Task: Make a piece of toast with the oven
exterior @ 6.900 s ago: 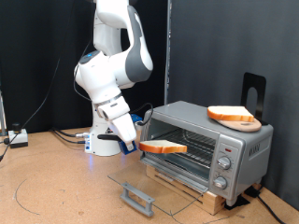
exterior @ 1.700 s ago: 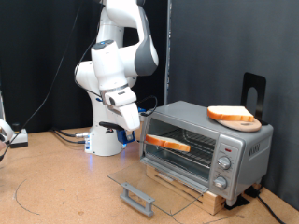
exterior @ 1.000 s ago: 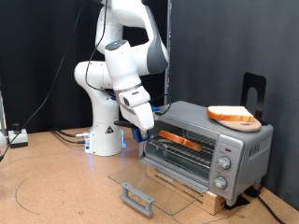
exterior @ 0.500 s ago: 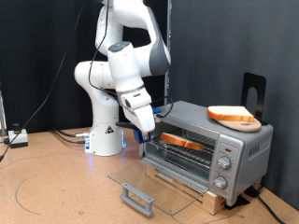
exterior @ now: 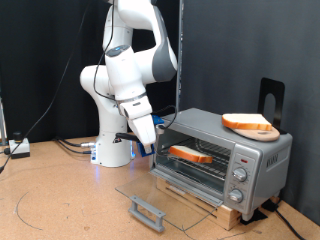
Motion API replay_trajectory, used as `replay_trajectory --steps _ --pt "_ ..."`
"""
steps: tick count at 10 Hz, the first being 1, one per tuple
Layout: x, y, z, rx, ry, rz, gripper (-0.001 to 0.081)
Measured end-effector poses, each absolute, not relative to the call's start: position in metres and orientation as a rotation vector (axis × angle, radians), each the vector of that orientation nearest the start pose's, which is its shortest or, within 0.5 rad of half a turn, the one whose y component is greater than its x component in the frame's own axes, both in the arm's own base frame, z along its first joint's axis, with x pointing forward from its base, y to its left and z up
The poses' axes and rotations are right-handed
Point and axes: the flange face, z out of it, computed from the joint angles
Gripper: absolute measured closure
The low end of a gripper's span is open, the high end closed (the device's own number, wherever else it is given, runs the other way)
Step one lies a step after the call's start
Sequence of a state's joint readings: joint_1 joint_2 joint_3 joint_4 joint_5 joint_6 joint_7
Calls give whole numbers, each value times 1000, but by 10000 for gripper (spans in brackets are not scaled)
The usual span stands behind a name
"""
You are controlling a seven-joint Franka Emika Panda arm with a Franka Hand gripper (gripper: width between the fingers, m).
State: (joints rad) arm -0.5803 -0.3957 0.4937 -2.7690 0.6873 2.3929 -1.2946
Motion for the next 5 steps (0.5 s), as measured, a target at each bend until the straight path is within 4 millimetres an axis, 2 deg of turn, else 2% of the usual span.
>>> replay_trajectory --steps 2,5 --pt "371 -47 315 -2774 -955 -290 410" --pt "370 -42 313 -2735 -1023 -300 410"
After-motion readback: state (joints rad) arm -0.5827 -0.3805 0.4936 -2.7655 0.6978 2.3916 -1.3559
